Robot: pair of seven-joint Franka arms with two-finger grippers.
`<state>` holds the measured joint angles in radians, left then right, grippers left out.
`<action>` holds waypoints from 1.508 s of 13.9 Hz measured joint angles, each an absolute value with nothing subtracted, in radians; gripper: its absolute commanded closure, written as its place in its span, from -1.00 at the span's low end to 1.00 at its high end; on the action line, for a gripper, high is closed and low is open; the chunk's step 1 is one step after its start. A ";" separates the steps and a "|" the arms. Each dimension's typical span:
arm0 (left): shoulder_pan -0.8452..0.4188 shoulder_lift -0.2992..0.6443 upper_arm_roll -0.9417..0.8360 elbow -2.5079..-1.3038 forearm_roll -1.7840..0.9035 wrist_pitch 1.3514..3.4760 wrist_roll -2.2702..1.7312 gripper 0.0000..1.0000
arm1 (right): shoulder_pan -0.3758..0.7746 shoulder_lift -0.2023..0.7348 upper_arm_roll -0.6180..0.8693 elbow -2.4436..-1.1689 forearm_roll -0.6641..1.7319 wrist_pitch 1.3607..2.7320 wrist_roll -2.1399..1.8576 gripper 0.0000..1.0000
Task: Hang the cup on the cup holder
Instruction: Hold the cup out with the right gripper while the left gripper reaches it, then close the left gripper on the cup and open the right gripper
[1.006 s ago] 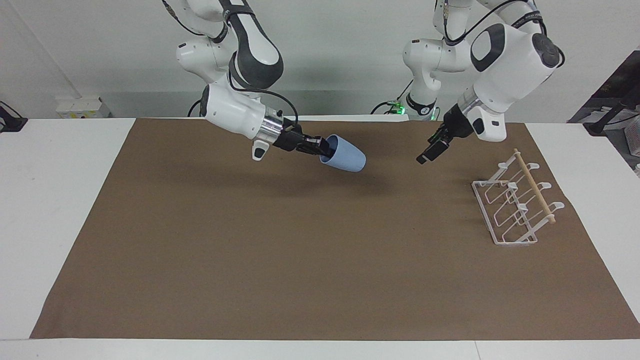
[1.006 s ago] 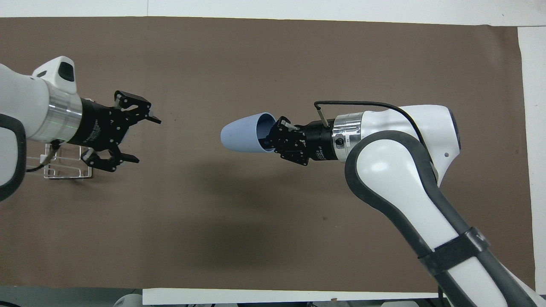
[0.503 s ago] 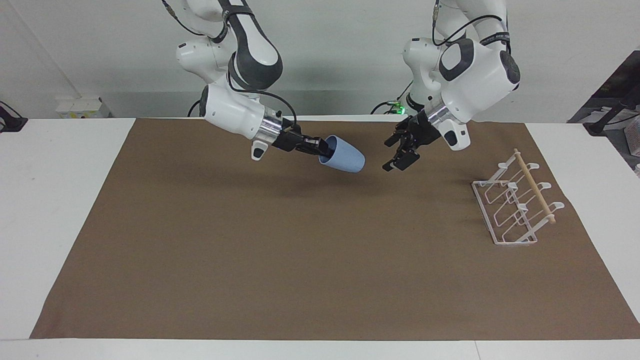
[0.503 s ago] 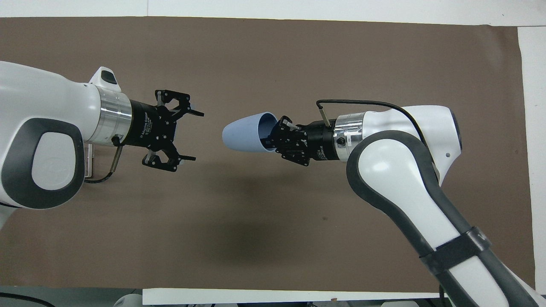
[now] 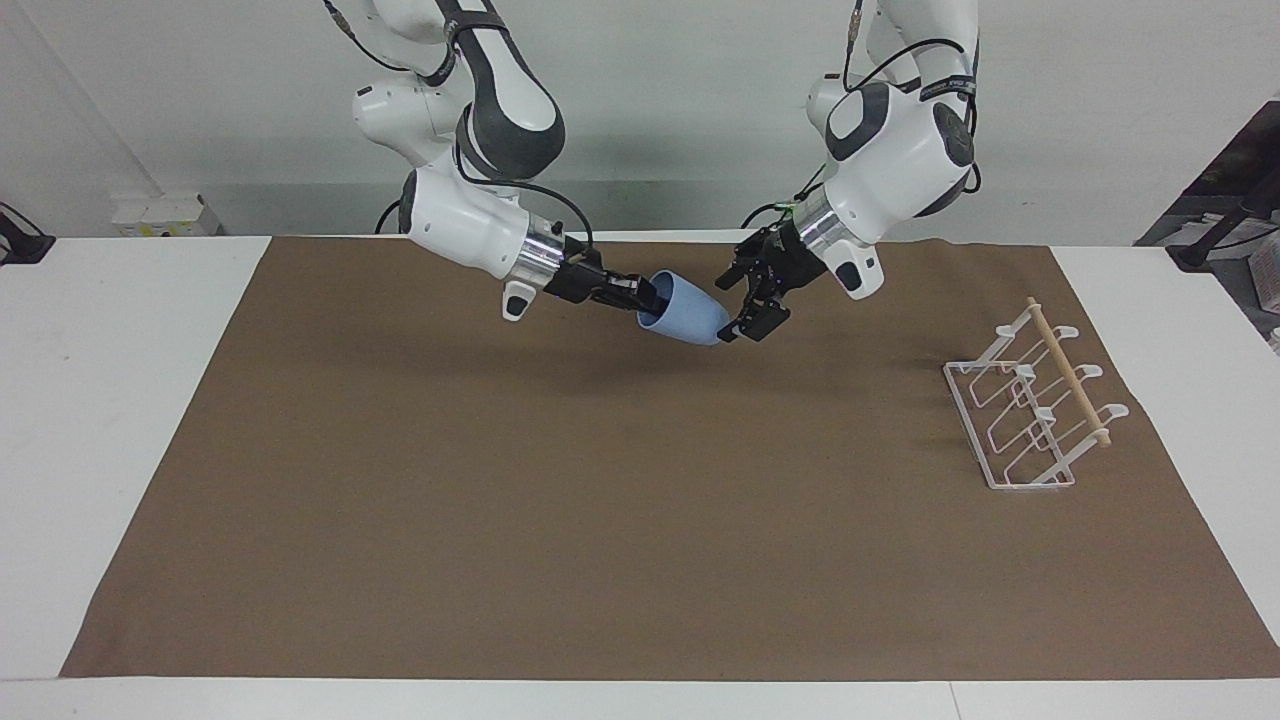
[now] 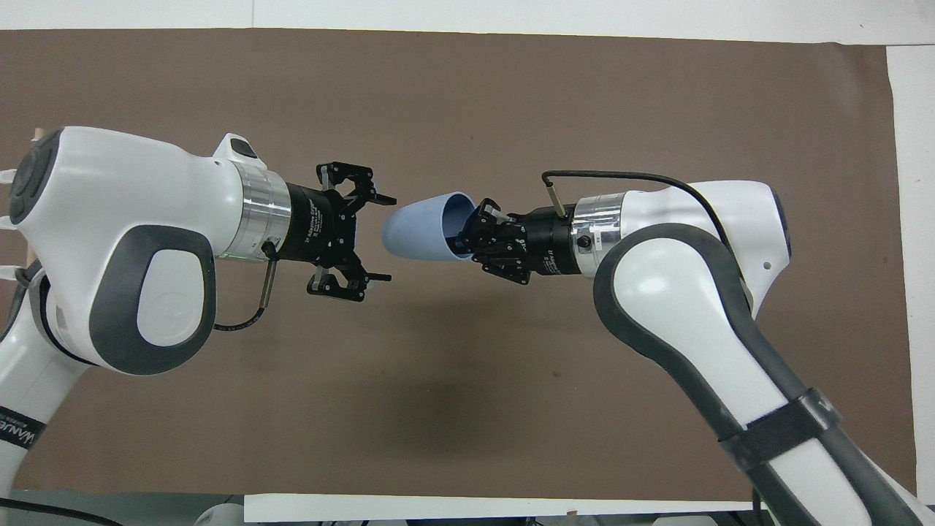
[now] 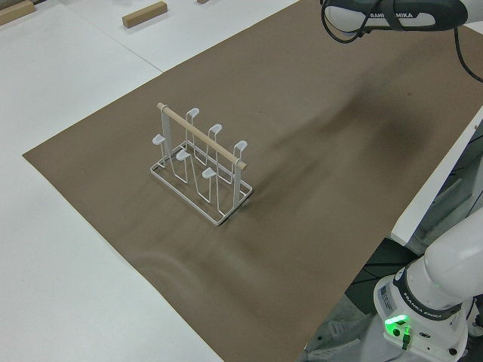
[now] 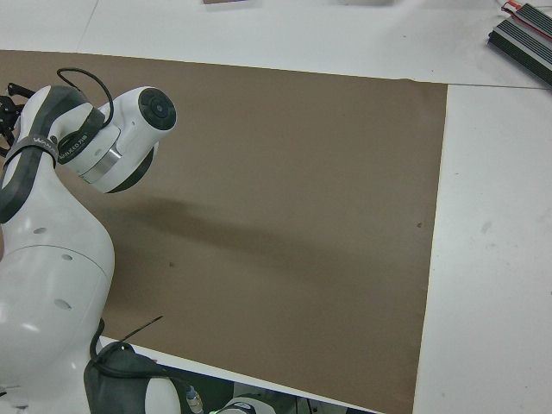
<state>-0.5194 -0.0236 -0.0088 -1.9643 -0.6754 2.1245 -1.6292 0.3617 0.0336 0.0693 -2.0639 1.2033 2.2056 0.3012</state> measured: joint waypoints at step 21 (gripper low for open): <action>-0.636 0.056 -0.002 -1.901 -0.726 2.304 -1.782 0.36 | 0.361 0.023 0.062 -2.054 1.207 2.213 0.312 -0.98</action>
<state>-0.6358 0.0560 -0.0018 -1.9007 -0.7258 2.3041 -1.7822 0.3606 0.0231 0.0623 -2.0542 1.2068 2.2128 0.3121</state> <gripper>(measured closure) 0.203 0.718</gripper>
